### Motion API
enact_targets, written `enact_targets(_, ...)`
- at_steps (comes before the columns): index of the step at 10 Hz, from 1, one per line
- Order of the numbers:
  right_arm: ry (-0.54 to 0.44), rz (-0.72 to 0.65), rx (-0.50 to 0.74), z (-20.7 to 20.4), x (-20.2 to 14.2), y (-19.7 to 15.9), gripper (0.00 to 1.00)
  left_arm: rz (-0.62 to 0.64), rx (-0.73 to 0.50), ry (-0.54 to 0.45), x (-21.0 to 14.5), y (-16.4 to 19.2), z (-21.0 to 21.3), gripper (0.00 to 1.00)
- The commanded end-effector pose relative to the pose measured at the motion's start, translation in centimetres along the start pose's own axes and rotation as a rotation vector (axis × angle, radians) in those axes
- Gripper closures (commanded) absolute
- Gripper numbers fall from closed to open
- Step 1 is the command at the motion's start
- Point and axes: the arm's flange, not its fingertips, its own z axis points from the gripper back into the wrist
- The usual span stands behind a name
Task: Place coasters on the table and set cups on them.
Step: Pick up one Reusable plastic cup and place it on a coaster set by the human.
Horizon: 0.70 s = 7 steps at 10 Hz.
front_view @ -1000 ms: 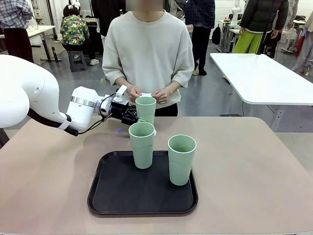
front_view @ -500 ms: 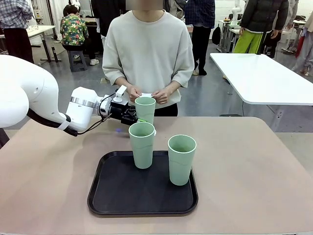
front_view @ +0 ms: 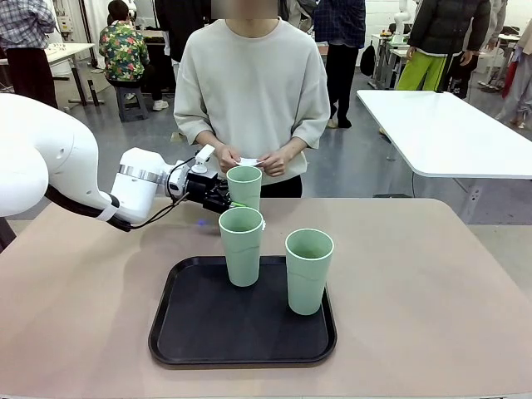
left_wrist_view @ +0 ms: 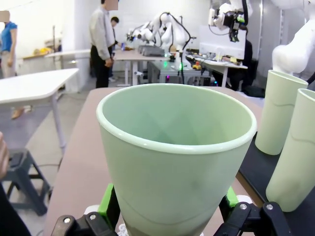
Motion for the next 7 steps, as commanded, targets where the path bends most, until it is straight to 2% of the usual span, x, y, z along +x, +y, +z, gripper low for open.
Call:
enact_targets(1, -0.006, 0.015, 0.021, -0.03, 0.07, -0.03, 0.00, 0.021, -0.026, 0.004, 0.11, -0.10, 0.42, 0.00)
enact_targets(7, -0.006, 0.015, 0.021, -0.03, 0.07, -0.03, 0.00, 0.026, -0.055, 0.037, 0.16, -0.18, 1.01, 0.00)
